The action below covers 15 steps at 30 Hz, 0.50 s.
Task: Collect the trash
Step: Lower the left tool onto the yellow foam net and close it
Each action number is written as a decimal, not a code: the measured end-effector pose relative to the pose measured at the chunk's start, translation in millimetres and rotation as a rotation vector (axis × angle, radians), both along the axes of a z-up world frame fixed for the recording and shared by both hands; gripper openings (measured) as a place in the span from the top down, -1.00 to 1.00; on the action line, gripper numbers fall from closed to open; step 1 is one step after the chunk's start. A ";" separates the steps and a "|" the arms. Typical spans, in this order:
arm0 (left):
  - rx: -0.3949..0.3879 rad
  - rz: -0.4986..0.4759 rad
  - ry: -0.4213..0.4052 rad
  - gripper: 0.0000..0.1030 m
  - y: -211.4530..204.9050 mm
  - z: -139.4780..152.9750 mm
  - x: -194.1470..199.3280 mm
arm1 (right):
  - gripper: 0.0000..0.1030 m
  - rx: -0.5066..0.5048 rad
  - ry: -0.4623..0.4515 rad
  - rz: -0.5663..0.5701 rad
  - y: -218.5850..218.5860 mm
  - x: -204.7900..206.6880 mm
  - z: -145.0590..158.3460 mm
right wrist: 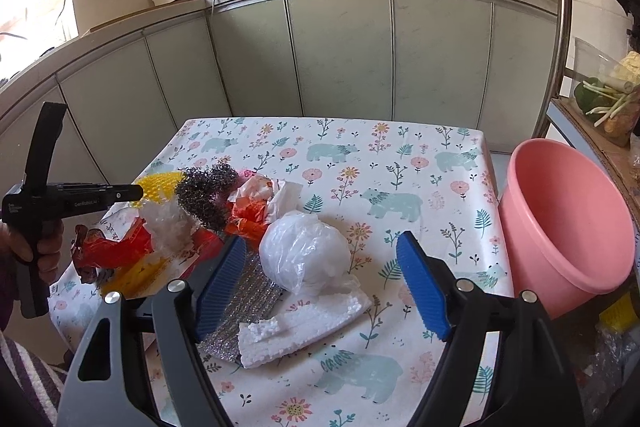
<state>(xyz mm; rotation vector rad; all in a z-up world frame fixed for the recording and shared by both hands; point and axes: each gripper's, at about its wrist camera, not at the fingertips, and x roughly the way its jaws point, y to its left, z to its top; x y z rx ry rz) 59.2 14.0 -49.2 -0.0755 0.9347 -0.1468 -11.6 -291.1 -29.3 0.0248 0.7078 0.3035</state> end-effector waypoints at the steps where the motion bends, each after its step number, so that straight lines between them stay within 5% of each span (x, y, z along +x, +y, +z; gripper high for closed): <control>1: -0.005 -0.001 -0.012 0.85 0.3 3.8 -1.6 | -0.52 0.001 0.002 0.004 0.0 0.7 -0.1; 13: -0.075 -0.039 -0.132 0.85 -9.0 45.4 -16.8 | -0.35 0.008 0.104 0.054 3.7 26.0 -20.4; 15: -0.070 -0.049 -0.141 0.85 -13.0 48.3 -18.8 | -0.10 0.019 0.124 0.061 5.2 29.3 -26.0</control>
